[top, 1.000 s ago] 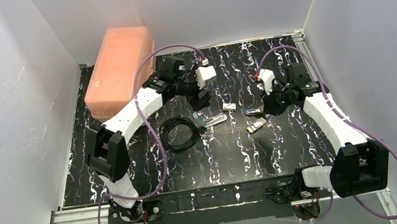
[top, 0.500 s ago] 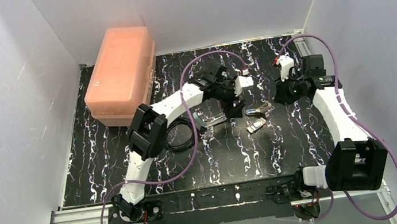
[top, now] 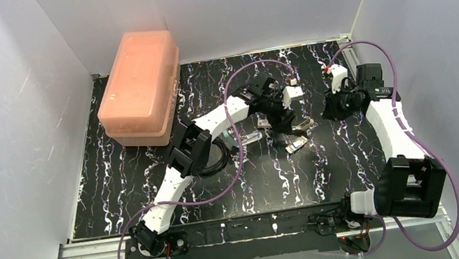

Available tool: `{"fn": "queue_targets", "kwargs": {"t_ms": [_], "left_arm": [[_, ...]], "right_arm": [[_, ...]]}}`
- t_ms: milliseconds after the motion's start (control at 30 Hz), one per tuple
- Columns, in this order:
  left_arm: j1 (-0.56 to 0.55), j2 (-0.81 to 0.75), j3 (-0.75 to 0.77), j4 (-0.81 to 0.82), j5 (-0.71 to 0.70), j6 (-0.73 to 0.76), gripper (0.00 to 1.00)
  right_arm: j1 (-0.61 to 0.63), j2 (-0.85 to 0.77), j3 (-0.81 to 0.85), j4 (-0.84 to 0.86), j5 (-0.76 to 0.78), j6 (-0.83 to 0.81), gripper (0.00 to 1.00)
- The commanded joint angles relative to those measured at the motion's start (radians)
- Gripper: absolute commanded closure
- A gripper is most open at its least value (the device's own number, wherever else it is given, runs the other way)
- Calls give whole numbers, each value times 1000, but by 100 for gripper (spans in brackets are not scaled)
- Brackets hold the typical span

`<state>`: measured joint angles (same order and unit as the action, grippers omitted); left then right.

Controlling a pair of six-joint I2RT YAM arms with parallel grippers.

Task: Load the staples into the stapler
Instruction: Pick up the stapler from the center of the board.

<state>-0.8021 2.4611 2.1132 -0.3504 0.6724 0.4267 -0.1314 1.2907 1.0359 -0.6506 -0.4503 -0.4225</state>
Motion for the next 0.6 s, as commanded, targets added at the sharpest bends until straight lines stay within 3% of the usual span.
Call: {"fn": "queue_targets", "kwargs": {"t_ms": [0,267,567], "left_arm": [[-22,21,45,-19,1,-10,27],[-40,67,76,-48,-69,-2,36],[-43,38,1,-31,-92,23,49]], "right_arm": [[-23,-11,-8,-16,-39,-26,94],[-39,-20,-18,-40,-71,-46,94],[-45,-41,-29,-55,-74,-58,94]]}}
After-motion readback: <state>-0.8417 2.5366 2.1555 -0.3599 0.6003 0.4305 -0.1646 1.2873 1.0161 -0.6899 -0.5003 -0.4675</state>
